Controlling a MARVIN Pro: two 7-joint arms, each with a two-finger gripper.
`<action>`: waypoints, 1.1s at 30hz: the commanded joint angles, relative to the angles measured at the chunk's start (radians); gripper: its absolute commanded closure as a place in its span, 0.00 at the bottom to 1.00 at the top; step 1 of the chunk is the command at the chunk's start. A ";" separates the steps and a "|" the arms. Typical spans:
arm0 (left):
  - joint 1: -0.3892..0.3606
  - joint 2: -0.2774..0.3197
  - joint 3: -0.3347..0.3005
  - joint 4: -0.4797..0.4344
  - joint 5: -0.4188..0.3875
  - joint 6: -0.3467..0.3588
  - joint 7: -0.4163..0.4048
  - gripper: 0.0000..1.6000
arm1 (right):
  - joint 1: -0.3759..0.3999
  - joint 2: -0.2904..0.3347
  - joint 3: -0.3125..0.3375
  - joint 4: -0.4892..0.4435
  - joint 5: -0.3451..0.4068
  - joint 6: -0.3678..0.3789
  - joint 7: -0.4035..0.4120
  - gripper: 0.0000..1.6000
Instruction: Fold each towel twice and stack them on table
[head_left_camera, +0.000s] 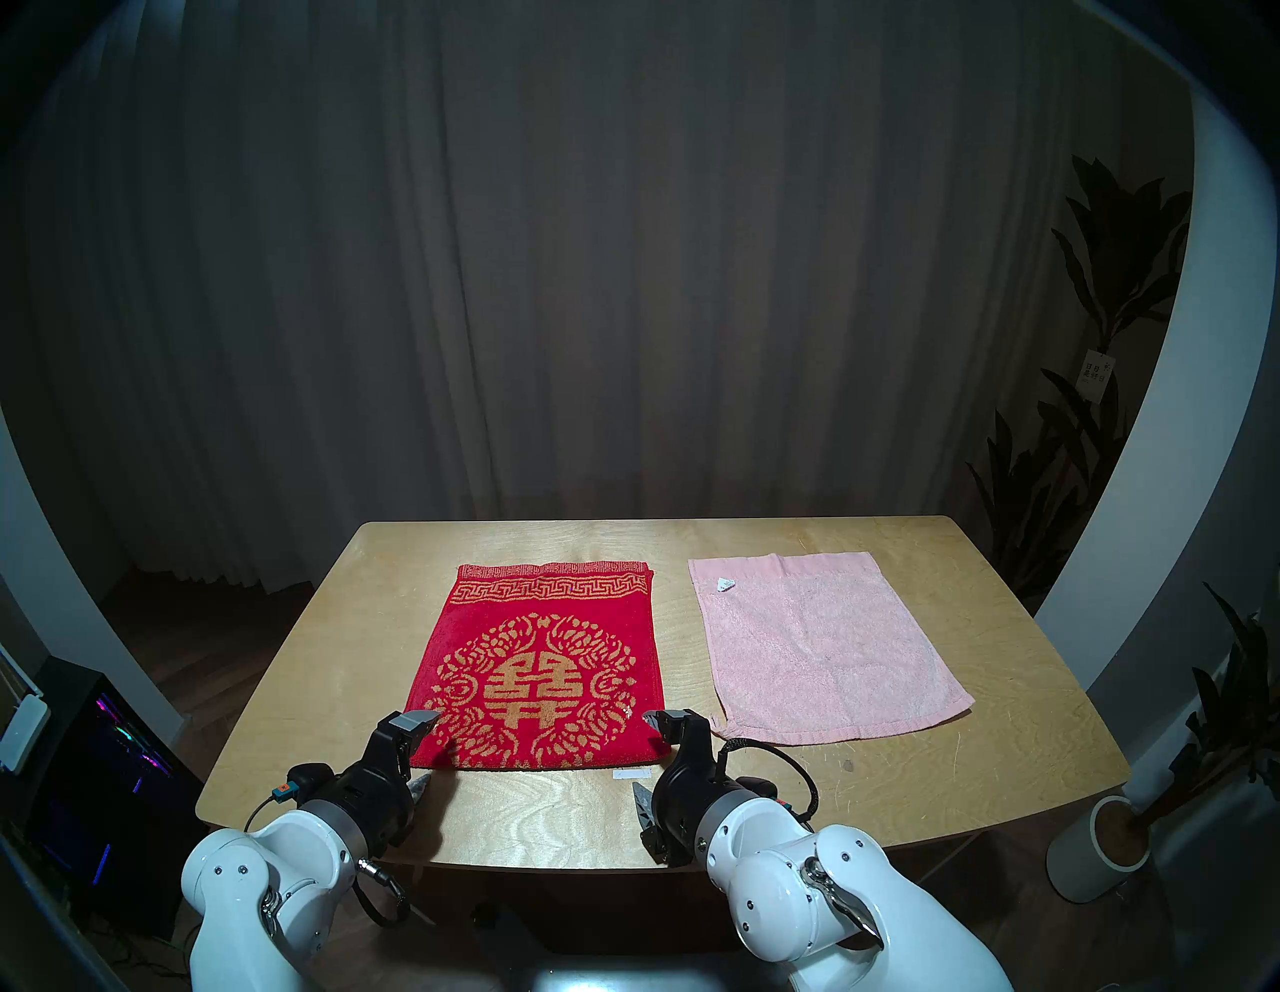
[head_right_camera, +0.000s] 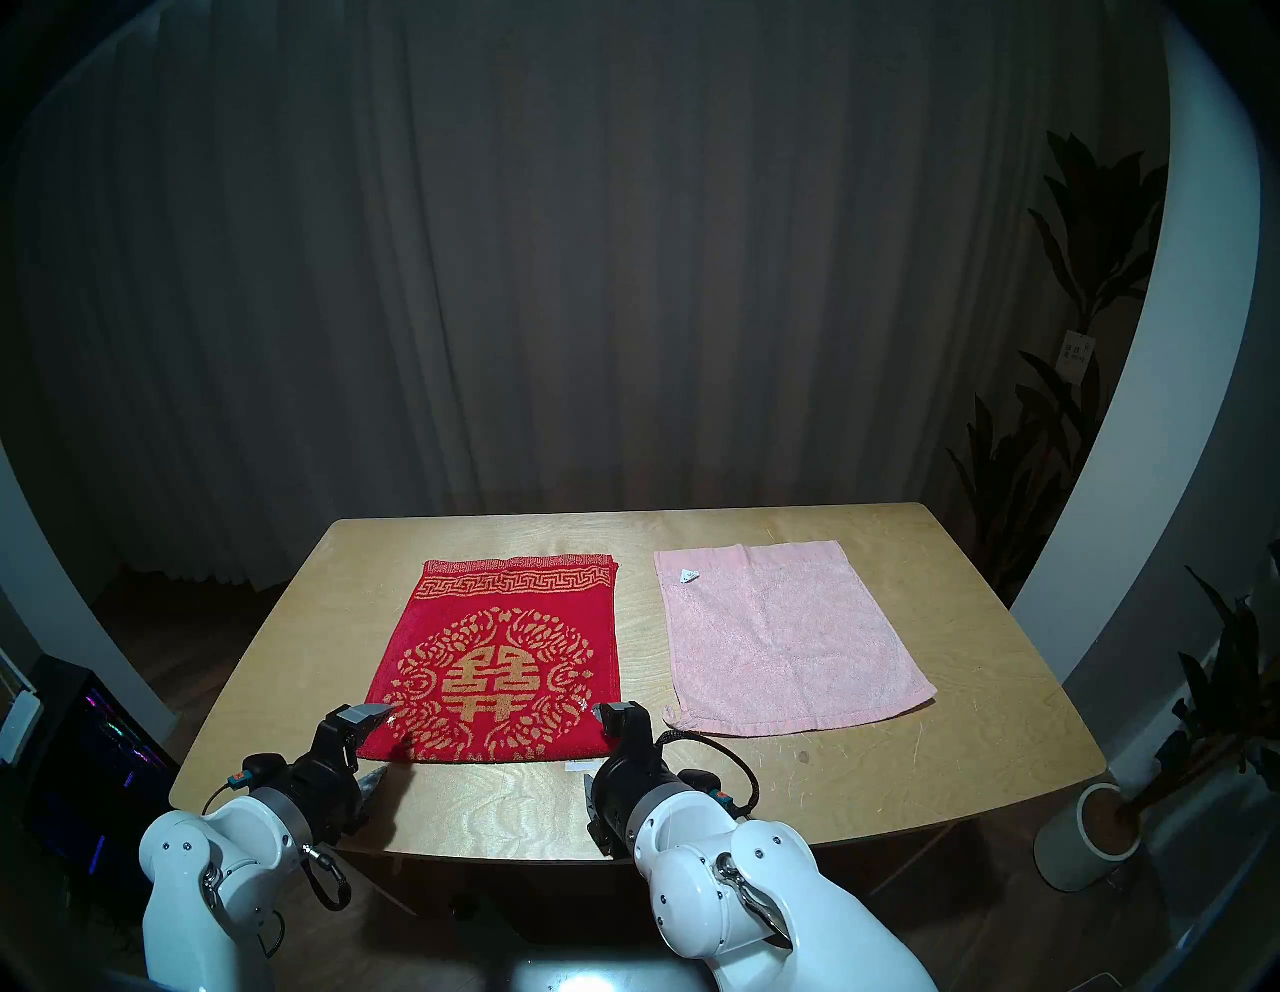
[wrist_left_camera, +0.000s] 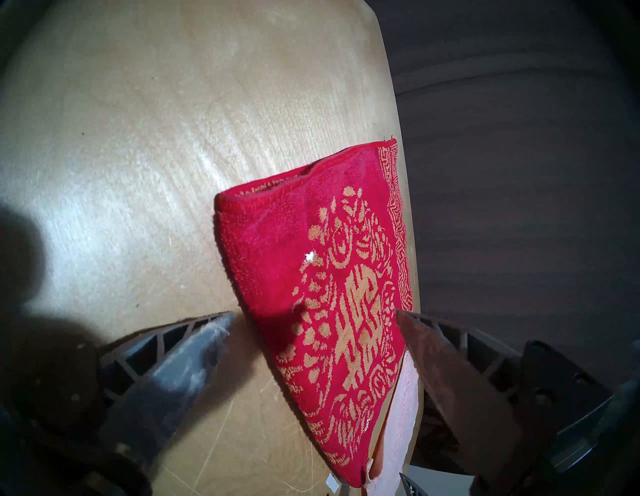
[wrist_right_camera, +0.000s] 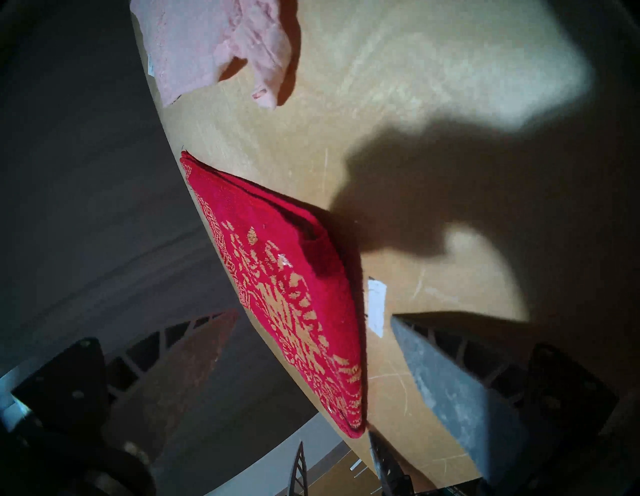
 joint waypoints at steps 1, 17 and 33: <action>-0.019 0.042 -0.009 0.025 -0.022 0.045 0.015 0.00 | 0.104 0.035 -0.085 0.048 0.012 -0.089 0.051 0.00; -0.107 0.108 -0.001 0.136 -0.060 0.105 0.078 0.00 | 0.280 0.046 -0.271 0.170 0.068 -0.333 0.120 0.00; -0.164 0.139 0.002 0.195 -0.096 0.136 0.147 0.51 | 0.432 0.049 -0.453 0.248 0.191 -0.583 0.180 0.67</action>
